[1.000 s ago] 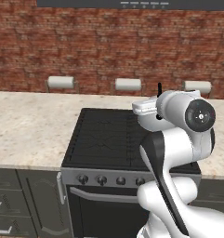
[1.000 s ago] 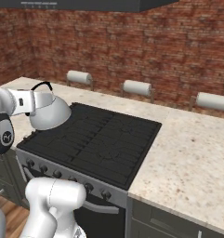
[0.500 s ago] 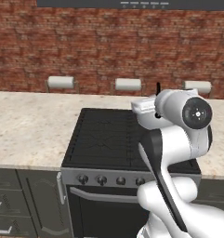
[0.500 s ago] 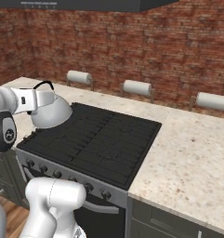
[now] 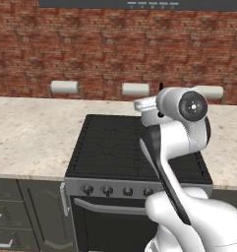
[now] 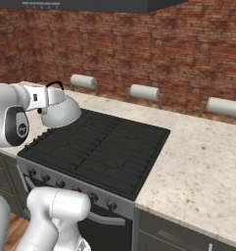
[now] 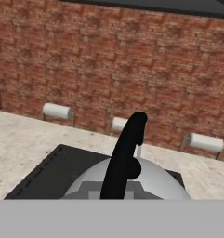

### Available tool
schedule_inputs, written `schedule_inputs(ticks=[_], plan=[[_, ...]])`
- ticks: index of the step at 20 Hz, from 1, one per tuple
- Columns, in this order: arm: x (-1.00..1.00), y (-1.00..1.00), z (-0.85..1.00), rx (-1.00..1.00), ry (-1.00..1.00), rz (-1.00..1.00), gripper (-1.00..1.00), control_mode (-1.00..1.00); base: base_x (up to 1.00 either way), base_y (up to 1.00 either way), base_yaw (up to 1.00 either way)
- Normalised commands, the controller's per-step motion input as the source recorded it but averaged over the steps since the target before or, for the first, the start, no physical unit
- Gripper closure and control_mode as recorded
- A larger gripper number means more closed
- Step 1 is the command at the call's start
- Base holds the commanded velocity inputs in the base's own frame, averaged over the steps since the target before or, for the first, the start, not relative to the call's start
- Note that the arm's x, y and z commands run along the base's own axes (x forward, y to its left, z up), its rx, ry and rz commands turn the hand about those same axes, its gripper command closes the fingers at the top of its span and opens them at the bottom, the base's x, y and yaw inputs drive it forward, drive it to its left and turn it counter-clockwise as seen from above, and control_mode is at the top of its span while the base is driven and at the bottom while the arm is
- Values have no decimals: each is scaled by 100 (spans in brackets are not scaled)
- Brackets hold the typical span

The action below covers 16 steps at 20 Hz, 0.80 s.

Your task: Pick the kettle from the cabinet and place it on a stove burner. Then pick the pot from the counter and place it on another stove burner. Finally, turn both burners on.

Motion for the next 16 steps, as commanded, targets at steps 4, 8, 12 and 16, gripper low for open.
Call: schedule_inputs(ticks=[4,8,12,16], plan=[[38,0,0,0,4,0,100,-100,0,0,0],[28,-1,0,0,1,-3,100,-100,0,0,0],[30,-8,-3,0,3,-7,100,-100,0,0,0],[28,-8,-7,0,3,-9,100,-100,0,0,0]])
